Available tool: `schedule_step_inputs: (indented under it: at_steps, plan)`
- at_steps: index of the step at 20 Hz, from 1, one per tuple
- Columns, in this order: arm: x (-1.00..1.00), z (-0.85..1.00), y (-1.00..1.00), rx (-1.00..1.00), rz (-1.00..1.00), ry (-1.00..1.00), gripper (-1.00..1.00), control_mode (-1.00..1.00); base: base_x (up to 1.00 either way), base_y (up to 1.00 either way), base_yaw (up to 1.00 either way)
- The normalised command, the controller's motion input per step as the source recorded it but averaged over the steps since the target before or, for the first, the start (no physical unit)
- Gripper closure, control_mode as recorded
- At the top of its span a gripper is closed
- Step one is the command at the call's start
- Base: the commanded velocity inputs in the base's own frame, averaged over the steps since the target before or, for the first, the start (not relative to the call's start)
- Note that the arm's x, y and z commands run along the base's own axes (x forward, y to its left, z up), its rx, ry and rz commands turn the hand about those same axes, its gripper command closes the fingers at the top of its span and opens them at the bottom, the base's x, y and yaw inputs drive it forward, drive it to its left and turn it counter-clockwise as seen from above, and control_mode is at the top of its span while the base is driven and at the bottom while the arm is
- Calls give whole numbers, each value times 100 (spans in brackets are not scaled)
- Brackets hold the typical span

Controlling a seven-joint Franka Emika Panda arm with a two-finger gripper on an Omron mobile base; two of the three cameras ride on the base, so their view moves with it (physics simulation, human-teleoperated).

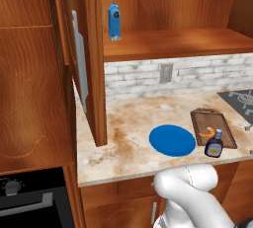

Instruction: Pick the shrimp from the plate and place it on the cutting board. Then pick the condiment bottle from the cabinet and place it next to the cutting board.

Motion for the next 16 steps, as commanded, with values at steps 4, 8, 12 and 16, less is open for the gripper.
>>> schedule_step_inputs:
  at_steps: [4, 8, 12, 16]
  plan:
    - [-40, 9, 0, -12, 0, -40, -100, -100, 0, 0, 0]
    - [-42, 36, 0, -12, 0, -39, -100, -100, 0, 0, 0]
    - [-33, 60, 0, -16, 0, -37, -100, -100, 0, 0, 0]
    - [-26, 67, 0, -23, 0, -34, -100, -100, 0, 0, 0]
